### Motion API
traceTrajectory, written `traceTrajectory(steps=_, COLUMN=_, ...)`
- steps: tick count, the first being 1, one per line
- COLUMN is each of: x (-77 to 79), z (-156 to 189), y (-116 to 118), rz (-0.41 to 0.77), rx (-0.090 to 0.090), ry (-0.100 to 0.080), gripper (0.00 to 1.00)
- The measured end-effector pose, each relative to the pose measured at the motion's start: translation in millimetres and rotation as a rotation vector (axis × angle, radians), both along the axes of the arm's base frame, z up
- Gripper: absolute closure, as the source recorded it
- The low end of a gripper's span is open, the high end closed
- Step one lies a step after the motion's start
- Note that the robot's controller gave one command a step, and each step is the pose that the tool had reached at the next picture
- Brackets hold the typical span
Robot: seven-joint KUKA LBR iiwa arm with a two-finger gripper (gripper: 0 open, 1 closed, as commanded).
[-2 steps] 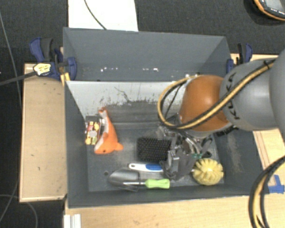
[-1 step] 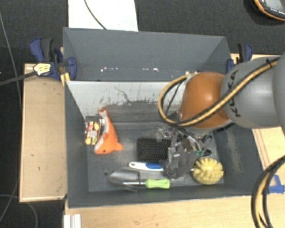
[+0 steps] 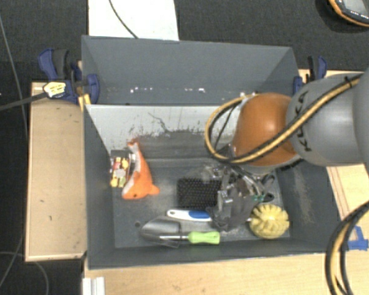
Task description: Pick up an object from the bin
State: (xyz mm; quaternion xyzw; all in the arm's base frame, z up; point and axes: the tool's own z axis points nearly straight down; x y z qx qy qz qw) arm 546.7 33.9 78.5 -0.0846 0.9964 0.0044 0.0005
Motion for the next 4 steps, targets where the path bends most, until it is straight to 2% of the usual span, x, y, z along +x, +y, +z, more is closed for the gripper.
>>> traceTrajectory(steps=2, x=-0.7, z=4.1, y=0.2, rz=-0.001, rx=0.001, ry=0.001, gripper=1.00)
traceTrajectory(steps=3, x=-2.2, z=28.6, y=-0.3, rz=-0.003, rx=0.000, ry=0.005, gripper=1.00)
traceTrajectory(steps=4, x=-1.3, z=49.2, y=-0.3, rz=-0.004, rx=0.000, ry=0.002, gripper=1.00)
